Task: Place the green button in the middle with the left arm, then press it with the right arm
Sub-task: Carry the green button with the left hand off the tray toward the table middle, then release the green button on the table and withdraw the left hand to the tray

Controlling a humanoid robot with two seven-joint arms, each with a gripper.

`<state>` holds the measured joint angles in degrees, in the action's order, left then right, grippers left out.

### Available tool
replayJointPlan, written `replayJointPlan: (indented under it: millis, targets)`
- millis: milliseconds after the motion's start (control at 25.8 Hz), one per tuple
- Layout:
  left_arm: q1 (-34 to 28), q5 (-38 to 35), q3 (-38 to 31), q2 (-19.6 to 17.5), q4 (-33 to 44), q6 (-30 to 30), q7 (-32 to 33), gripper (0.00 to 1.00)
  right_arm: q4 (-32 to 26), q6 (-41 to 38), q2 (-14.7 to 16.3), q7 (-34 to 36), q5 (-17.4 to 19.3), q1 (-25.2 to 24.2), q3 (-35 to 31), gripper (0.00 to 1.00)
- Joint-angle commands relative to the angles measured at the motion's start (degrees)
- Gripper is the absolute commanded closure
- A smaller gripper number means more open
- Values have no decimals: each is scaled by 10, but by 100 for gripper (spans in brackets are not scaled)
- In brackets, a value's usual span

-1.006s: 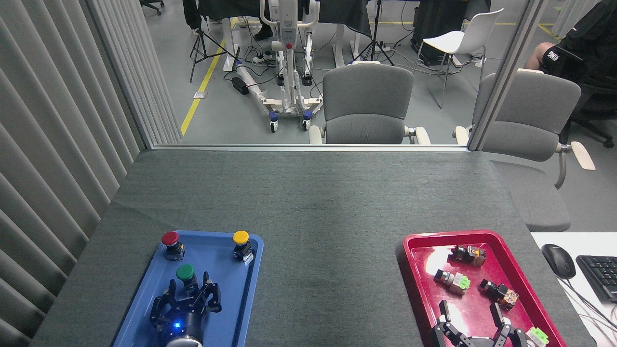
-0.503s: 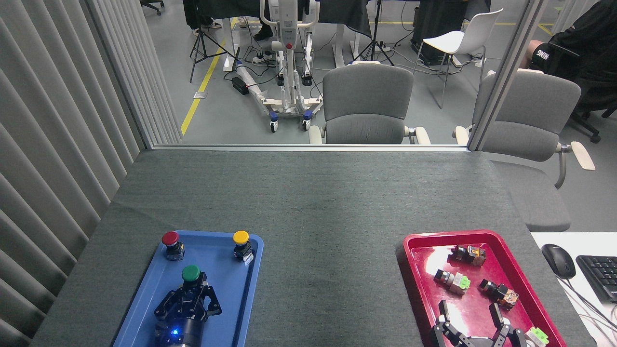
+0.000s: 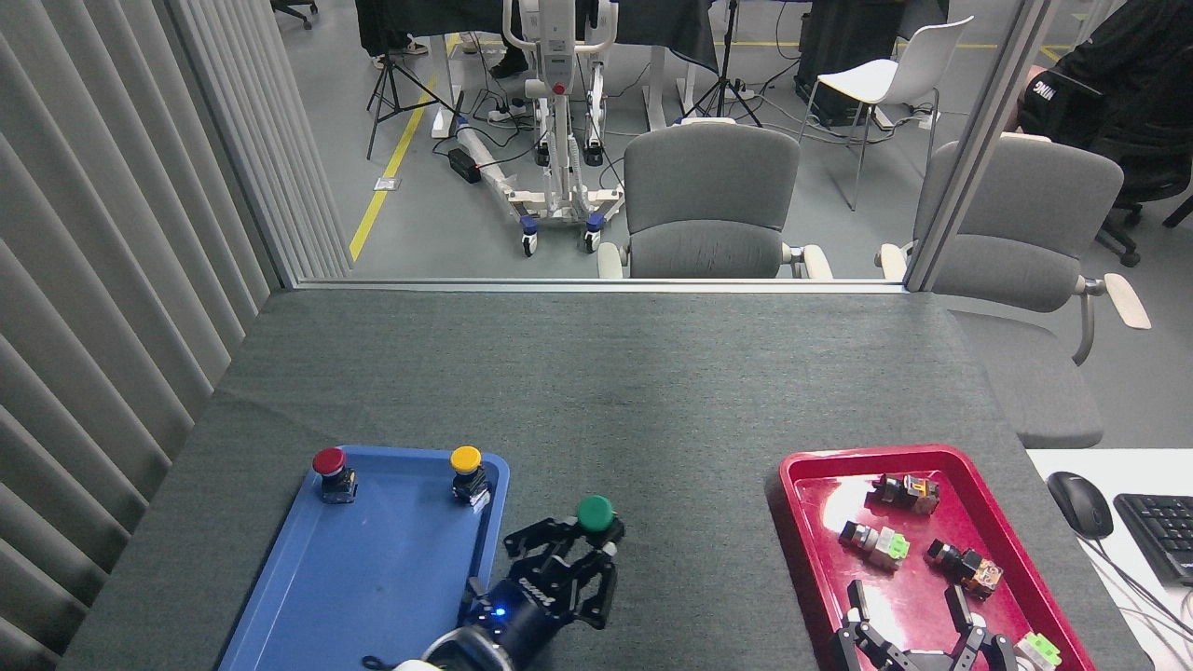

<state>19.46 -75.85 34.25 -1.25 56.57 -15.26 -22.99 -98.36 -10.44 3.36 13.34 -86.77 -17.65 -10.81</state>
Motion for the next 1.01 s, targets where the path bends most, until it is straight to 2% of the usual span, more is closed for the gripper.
replayJointPlan:
  millis: [0,155,348,387,465,503,542,581,619,658,813,929,968]
  targets:
    - [35,-23,38,46,-71,24,19,100,0,0,2,0,0,0,0,0]
    - [42,-23,39,71,-139,67,32,100,1,0,3,1,0,-1,0,0]
    - [41,-24,48,71,-147,73,29,100,3,-4,3,0,7,0,1,0]
    - [40,-24,48,71,-147,74,29,97,4,-6,3,0,7,0,1,0]
    - [39,-24,48,72,-147,85,31,88,4,-18,4,2,7,0,0,0]
    - [38,-24,48,72,-147,85,30,77,5,-19,4,2,7,1,0,0]
    - [36,-24,48,71,-147,86,27,50,6,-19,3,1,7,1,1,0]
    - [33,-23,48,71,-147,87,26,30,6,-19,3,2,7,1,1,1]
    - [32,-23,48,71,-146,85,26,20,6,-20,2,2,7,1,1,2]
    - [32,-23,48,71,-146,85,25,1,6,-20,2,3,7,1,2,5]
    - [28,-23,47,65,-121,82,26,0,6,-20,1,3,7,2,7,9]
    - [-7,-22,41,50,-52,87,31,0,6,-20,0,3,7,2,8,16]
    - [-18,-22,41,36,-23,88,31,0,6,-20,0,3,7,3,9,21]
